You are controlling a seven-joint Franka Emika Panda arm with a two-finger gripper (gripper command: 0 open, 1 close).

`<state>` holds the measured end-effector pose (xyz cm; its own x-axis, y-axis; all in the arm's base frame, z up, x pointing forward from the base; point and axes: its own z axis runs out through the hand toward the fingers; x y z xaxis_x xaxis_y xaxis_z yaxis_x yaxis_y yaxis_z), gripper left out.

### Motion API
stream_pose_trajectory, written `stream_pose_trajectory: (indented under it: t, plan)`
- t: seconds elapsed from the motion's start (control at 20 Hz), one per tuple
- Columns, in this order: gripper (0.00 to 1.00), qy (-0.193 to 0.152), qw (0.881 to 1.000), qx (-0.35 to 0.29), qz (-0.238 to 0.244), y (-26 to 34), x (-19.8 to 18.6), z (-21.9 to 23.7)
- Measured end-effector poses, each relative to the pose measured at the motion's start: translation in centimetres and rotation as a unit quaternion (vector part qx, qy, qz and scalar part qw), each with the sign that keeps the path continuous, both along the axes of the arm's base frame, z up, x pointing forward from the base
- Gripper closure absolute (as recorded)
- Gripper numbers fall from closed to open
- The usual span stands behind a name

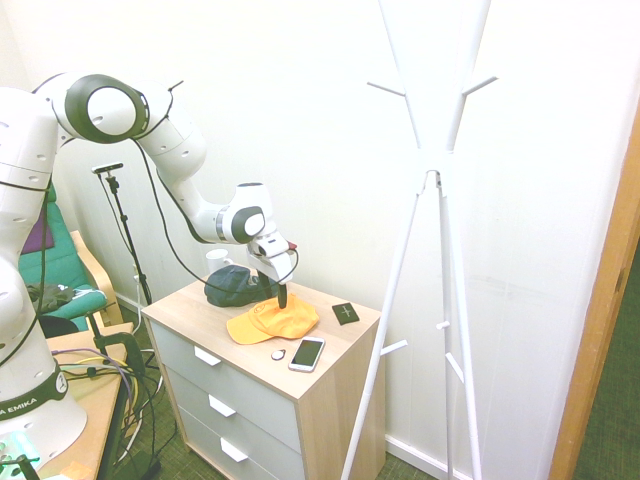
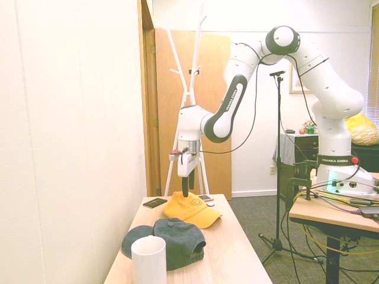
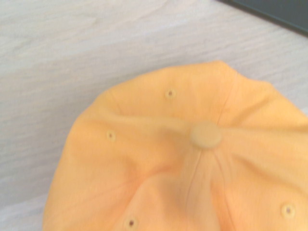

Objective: Hang the cap

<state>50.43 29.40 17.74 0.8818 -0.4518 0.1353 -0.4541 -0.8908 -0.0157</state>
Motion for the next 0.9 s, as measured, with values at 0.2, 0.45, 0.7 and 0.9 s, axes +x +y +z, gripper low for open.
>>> stream_pose_trajectory:
  t: [0.2,0.45,0.7,0.9]
  plan:
    - [1.00,-0.003,1.000,0.002,0.000,0.5,1.0,-0.5]
    - [1.00,-0.002,1.000,0.001,-0.005,0.4,1.7,-1.3]
    - [1.00,0.000,1.000,0.003,-0.009,0.3,2.0,-1.6]
    - [1.00,0.001,1.000,0.004,-0.009,0.5,1.9,-1.6]
